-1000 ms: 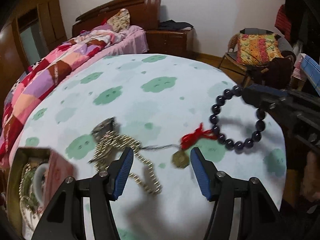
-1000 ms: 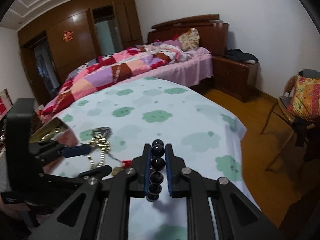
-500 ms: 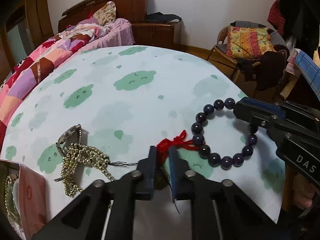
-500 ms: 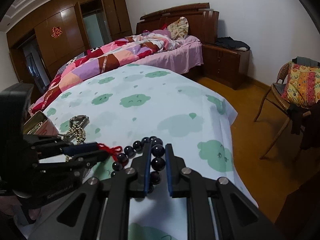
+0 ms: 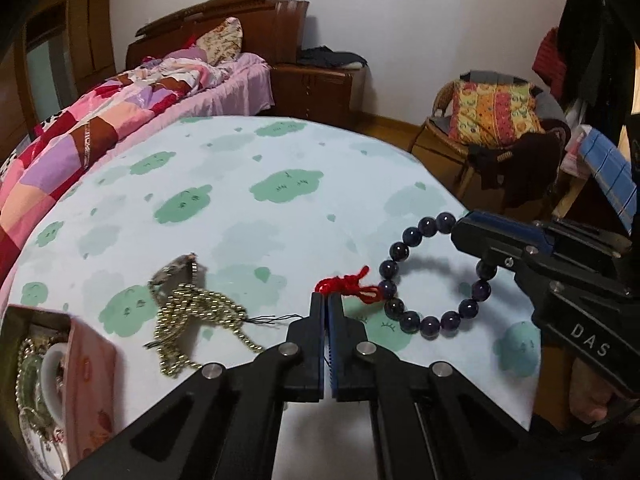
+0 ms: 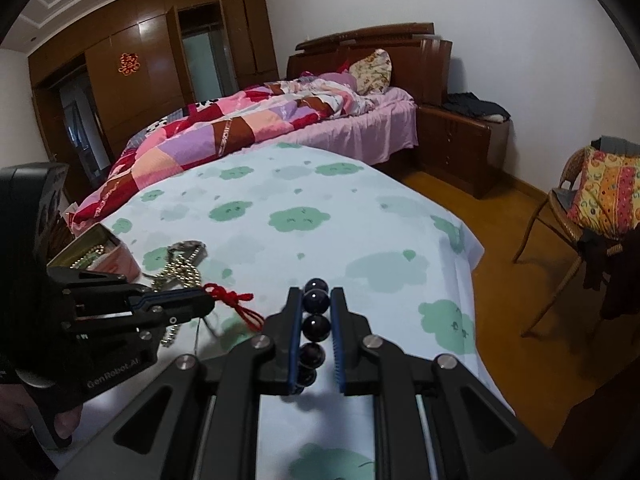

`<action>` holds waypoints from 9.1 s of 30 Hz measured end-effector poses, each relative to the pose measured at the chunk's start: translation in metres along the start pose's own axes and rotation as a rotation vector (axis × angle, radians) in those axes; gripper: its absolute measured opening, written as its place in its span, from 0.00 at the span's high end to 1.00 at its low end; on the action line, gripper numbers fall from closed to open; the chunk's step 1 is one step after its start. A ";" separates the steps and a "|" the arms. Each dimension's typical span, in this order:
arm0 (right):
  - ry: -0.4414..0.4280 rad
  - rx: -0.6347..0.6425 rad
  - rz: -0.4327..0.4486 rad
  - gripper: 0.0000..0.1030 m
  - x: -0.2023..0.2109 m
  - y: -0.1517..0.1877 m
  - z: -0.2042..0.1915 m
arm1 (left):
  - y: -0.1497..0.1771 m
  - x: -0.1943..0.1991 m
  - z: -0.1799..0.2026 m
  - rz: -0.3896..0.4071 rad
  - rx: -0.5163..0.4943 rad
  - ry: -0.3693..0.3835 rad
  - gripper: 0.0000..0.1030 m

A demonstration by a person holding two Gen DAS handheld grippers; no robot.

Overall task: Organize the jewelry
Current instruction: 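Grasp the red tassel of the bracelet with the left tool, then carry the purple bead bracelet with both tools and lower it into the tin, then open both tools to release the bracelet into the tin, then grasp the gold bead chain with the right tool while the left tool moves to the silver wristwatch, then grasp the silver wristwatch by its band with the left tool, then lift and carry the wristwatch and gold chain over the tin with both tools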

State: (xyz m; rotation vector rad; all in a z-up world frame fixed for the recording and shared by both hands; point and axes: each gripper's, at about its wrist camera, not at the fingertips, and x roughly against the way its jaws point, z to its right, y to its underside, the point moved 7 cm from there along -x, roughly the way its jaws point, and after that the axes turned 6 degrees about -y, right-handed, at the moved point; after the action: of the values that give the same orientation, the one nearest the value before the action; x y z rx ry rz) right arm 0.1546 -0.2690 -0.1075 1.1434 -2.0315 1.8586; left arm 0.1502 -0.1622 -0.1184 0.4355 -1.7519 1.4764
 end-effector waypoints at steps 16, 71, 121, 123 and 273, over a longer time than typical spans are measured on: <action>-0.066 0.103 0.034 0.84 0.008 -0.022 -0.062 | -0.007 0.077 -0.065 0.149 0.159 -0.042 1.00; -0.299 0.495 -0.109 0.84 -0.077 -0.016 -0.289 | 0.100 0.114 -0.262 0.101 0.533 -0.311 1.00; -0.307 0.412 -0.153 0.52 -0.081 0.000 -0.263 | 0.101 0.108 -0.254 0.097 0.520 -0.313 0.45; -0.303 0.393 -0.139 0.48 -0.076 -0.003 -0.253 | 0.099 0.110 -0.251 0.108 0.513 -0.327 0.35; -0.026 0.088 -0.152 0.88 -0.021 0.029 -0.009 | -0.001 -0.048 -0.060 -0.094 0.075 -0.166 0.58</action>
State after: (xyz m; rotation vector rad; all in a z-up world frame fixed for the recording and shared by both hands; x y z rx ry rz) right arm 0.1480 -0.2539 -0.1412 1.3116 -1.8352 1.8840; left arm 0.2021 -0.1169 -0.1528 0.6876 -1.7824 1.4780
